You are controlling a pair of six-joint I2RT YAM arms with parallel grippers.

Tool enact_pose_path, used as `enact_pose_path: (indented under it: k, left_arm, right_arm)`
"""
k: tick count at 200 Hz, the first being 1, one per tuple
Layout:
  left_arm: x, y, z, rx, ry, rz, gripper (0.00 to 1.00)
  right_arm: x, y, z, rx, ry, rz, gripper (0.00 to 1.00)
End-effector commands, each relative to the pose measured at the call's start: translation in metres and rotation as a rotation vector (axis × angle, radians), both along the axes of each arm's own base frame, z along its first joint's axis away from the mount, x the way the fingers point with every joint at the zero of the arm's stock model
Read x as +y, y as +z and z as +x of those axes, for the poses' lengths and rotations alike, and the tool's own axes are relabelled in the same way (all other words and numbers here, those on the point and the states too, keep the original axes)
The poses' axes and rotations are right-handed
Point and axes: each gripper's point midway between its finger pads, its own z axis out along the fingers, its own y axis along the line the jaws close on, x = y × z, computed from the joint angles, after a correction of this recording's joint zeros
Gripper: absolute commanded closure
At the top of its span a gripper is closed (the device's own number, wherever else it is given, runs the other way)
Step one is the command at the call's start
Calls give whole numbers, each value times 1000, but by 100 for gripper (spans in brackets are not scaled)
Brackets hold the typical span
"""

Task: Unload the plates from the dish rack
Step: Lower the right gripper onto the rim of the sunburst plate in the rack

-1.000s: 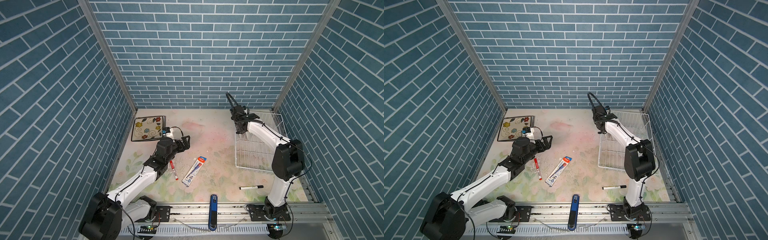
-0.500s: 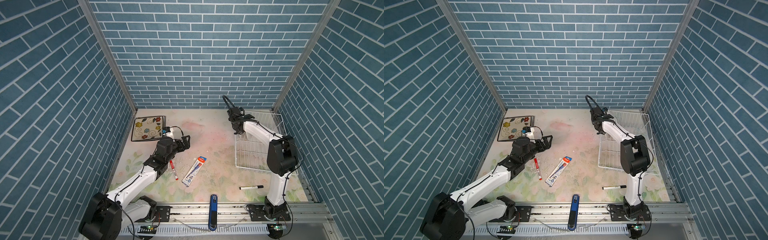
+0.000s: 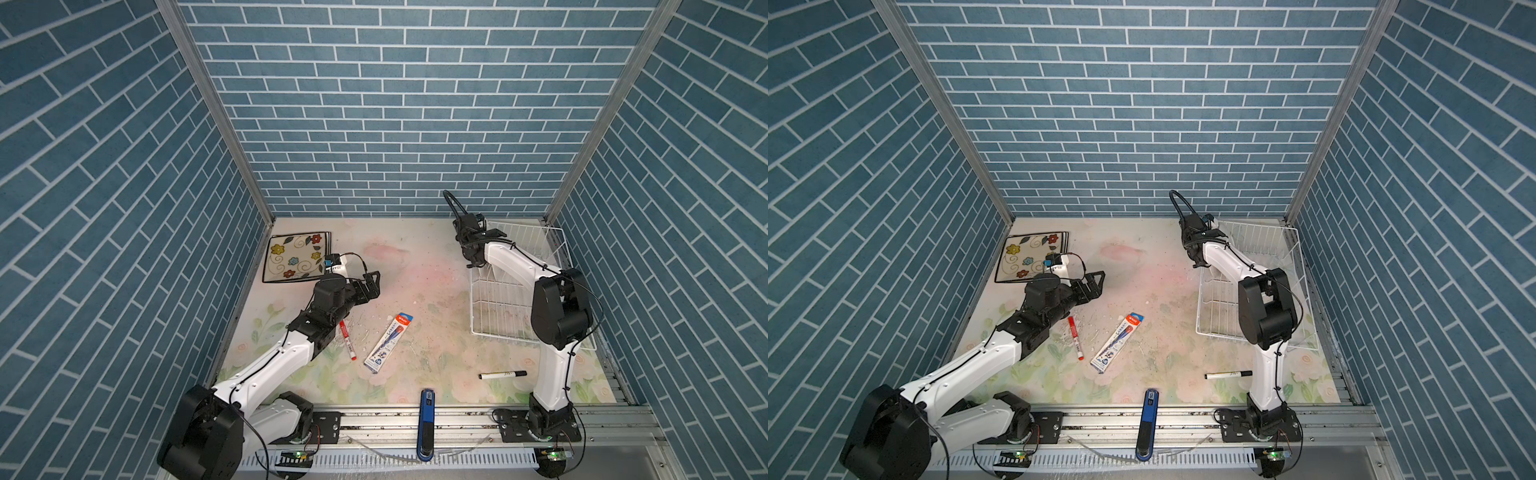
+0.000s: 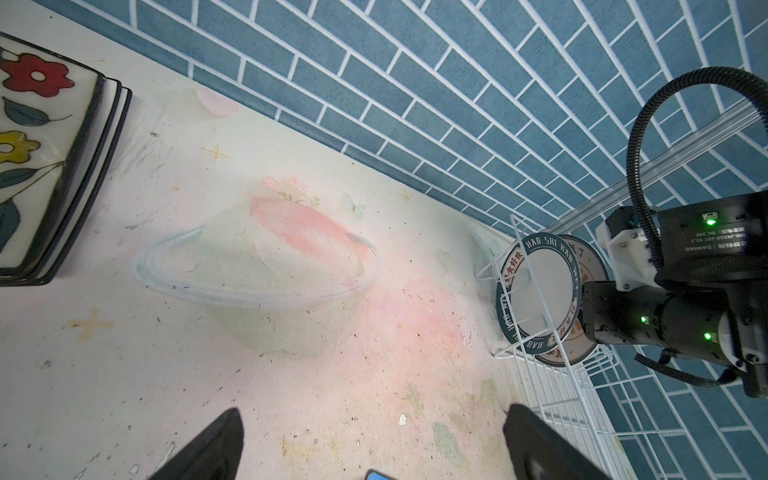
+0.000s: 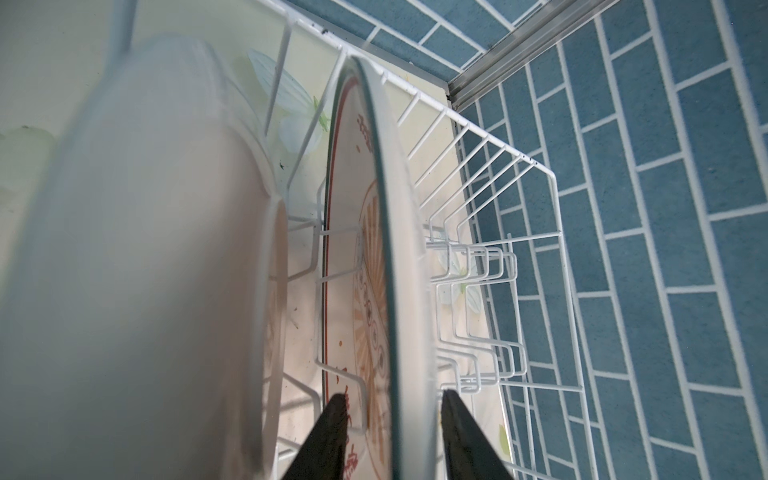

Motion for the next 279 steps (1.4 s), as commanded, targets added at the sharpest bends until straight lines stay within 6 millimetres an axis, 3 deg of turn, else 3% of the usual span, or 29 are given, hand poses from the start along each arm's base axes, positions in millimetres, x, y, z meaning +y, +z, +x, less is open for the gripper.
enact_pose_path:
  k: [1, 116, 279]
  left_arm:
    - [0, 11, 1, -21, 3, 12, 0]
    - [-1, 11, 2, -19, 8, 5, 0]
    - [0, 14, 3, -26, 11, -2, 0]
  right_arm:
    - [3, 6, 7, -15, 8, -25, 62]
    - [3, 2, 8, -3, 8, -42, 73]
    - [0, 15, 8, -23, 1, -79, 85]
